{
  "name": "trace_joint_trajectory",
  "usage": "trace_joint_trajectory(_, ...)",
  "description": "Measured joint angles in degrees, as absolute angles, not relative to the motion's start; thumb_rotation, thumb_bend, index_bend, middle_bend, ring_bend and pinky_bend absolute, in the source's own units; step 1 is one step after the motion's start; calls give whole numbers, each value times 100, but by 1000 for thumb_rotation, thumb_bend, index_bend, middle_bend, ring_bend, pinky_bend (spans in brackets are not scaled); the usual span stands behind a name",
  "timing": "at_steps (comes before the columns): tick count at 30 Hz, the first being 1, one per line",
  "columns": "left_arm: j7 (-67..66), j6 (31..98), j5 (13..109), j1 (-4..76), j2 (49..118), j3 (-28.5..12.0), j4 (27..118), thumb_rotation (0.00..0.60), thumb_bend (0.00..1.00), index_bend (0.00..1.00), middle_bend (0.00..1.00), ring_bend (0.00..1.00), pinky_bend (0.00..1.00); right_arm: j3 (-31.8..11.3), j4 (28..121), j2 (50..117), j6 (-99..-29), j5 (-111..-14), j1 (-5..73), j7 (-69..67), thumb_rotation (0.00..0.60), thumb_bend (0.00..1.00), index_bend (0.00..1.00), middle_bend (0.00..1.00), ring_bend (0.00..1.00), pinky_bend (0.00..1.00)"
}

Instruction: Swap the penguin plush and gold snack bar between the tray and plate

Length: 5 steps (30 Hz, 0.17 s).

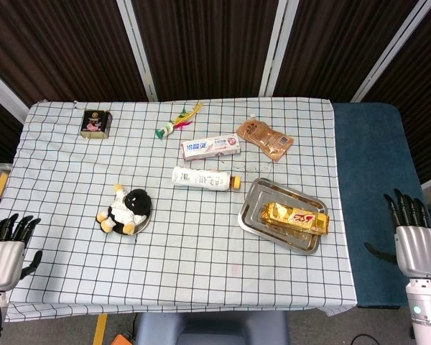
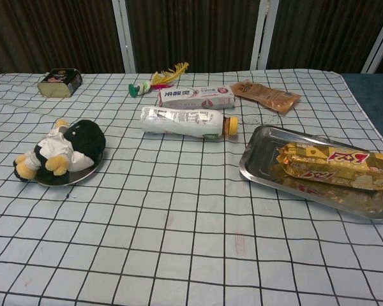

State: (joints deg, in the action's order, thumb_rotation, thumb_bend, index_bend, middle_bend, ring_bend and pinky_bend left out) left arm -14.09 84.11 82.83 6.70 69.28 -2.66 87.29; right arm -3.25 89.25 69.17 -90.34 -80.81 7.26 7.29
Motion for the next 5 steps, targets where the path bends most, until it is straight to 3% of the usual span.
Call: trace_joint_trajectory(5,-1441,8386,8272,677,6940,-265,8731,600,389,166,148,67,131,-349,8897,6932,-9090,-8170,670,625,600,84,0,0,0,0)
